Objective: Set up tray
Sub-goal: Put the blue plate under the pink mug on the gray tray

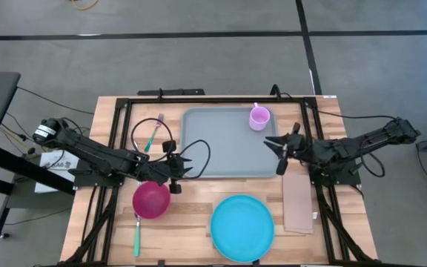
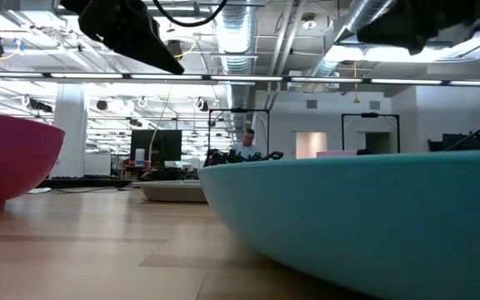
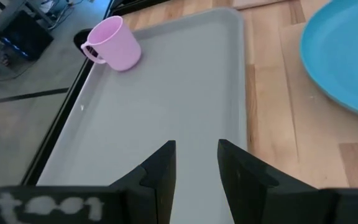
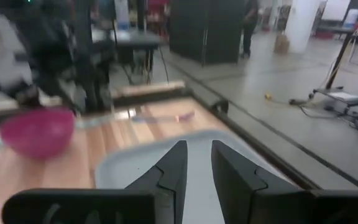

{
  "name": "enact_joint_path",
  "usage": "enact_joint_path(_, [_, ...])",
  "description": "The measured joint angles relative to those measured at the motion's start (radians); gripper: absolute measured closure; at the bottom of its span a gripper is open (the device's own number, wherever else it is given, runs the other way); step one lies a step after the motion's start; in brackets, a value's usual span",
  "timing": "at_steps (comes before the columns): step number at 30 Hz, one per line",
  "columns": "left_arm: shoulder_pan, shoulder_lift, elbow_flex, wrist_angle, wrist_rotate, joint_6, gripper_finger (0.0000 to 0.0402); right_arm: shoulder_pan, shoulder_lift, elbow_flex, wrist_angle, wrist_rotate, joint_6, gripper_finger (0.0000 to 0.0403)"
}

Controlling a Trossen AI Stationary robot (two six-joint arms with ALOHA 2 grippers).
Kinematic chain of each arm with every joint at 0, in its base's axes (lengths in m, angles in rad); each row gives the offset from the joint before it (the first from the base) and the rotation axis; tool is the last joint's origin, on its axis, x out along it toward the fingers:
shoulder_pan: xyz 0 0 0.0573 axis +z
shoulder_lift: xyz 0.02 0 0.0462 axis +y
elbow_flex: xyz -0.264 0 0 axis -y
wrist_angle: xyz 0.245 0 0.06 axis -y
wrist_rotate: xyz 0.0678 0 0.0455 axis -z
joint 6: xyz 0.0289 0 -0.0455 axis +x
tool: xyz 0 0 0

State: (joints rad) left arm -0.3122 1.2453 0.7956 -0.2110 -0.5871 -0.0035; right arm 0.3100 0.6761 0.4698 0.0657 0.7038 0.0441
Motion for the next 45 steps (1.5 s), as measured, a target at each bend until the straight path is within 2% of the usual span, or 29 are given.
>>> enact_joint_path(7, [0.000, 0.000, 0.000, -0.001, 0.002, -0.040, 0.0292, -0.034, 0.000, 0.000, 0.169, 0.003, -0.019, 0.0336])
enact_joint_path(12, [0.000, 0.000, 0.000, -0.004, 0.003, -0.044, 0.0292, -0.083, 0.000, 0.000, 0.168, 0.006, -0.004, 0.0336])
enact_joint_path(16, [0.000, 0.000, 0.000, -0.004, 0.002, -0.044, 0.0292, -0.139, 0.020, 0.000, 0.167, 0.001, 0.126, 0.0336])
enact_joint_path(19, [0.000, 0.000, 0.000, -0.005, 0.002, -0.045, 0.0292, -0.166, 0.018, 0.001, 0.136, -0.068, 0.113, 0.0336])
enact_joint_path(22, [0.000, 0.000, 0.000, -0.009, 0.002, -0.044, 0.0292, -0.184, 0.021, 0.000, 0.075, -0.150, 0.108, 0.0336])
enact_joint_path(30, [0.000, 0.000, 0.000, -0.009, 0.002, -0.042, 0.0292, -0.188, 0.020, 0.000, -0.127, -0.165, 0.125, 0.0336])
enact_joint_path(34, [0.000, 0.000, 0.000, -0.009, 0.002, -0.043, 0.0292, -0.188, 0.019, 0.000, -0.276, -0.192, 0.251, 0.0336])
enact_joint_path(39, [0.000, 0.000, 0.000, -0.008, 0.002, -0.043, 0.0292, -0.188, 0.020, 0.000, -0.507, -0.298, 0.407, 0.0336])
enact_joint_path(45, [0.000, 0.000, 0.000, -0.008, 0.000, -0.043, 0.0292, -0.188, 0.020, 0.000, -0.760, -0.371, 0.580, 0.0336])
